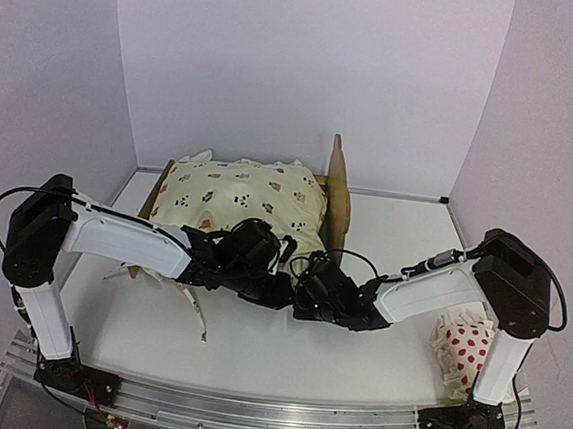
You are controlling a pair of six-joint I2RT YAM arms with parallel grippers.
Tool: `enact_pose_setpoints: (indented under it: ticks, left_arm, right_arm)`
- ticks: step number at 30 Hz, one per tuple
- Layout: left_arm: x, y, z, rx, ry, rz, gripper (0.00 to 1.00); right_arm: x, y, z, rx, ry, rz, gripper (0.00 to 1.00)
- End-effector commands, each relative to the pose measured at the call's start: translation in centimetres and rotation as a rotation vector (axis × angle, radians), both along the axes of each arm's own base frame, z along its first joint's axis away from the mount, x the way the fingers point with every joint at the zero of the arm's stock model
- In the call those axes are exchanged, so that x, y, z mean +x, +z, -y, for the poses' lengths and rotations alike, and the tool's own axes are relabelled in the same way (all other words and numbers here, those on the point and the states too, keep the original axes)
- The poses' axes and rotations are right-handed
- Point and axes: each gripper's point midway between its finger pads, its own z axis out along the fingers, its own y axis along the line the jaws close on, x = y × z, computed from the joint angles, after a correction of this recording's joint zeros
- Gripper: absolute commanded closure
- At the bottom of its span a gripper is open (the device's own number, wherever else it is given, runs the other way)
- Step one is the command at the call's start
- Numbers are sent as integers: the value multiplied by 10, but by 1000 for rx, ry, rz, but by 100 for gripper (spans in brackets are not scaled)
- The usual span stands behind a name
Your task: Set up the pet bed
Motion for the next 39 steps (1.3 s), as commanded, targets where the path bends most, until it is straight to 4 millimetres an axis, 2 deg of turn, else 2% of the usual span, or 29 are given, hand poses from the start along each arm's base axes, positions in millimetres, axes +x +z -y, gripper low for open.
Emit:
enact_pose_setpoints:
  ticks: [1,6,9,13,15,22,26,30,35,39]
  left_arm:
    - [6,35,-6,-38,15,95,77]
    - [13,20,-47,106,62,202,65]
    - [16,8,-69,197,97,237,61]
    - [18,-3,-86,241,132,263,59]
    - [21,-7,-94,254,166,281,59]
    - [28,-14,-110,283,243,296,62]
    - [27,-16,-123,293,269,290,62]
    - [24,-17,-129,281,270,288,62]
    - [21,-16,-131,271,255,283,62]
    - [18,-16,-132,265,245,280,62]
  right_arm:
    - [0,21,-13,37,54,-9,68]
    - [-25,35,-23,44,221,-72,67]
    - [-37,39,-11,13,256,-95,66]
    - [-42,45,3,1,256,-79,62]
    - [-41,47,1,7,257,-71,62]
    - [-34,46,-49,117,359,-55,70]
    - [-36,38,-70,104,395,-55,69]
    - [-29,30,-75,68,384,-20,70]
    - [-9,19,-68,-18,328,62,74]
    - [1,13,-66,-27,290,116,65]
